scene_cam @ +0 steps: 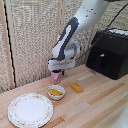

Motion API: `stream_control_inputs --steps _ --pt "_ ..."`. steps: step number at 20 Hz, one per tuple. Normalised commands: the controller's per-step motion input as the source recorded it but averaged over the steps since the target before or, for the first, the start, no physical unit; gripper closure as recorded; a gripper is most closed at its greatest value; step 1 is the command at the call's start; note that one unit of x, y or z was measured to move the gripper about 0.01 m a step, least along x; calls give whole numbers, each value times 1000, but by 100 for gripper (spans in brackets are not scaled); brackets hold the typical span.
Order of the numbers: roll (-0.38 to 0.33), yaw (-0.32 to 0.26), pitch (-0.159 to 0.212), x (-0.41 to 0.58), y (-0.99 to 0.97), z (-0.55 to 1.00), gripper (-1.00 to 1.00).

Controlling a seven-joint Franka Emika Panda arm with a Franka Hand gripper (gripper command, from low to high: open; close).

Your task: Please focus on the pink mug and carefully direct your gripper towards it. Gently take hold of the pink mug using your grasping instrument. Exercise caution as you elevate the pink mug off the tabletop. Shift the pink mug so it is above the white platter. With precision, slowly place the pink mug onto the white platter.

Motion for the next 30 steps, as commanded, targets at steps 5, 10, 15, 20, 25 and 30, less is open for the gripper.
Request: stream_control_inputs --steps 5,10,15,20,25,30 --pt "87 -51 0 0 1 114 100" --pt "115 -56 0 0 0 746 100" --pt "108 -29 0 20 55 873 100" --pt "120 0 1 3 152 842 100" --pt "137 -2 1 -115 432 770 100" --pt "153 3 9 -251 651 663 100"
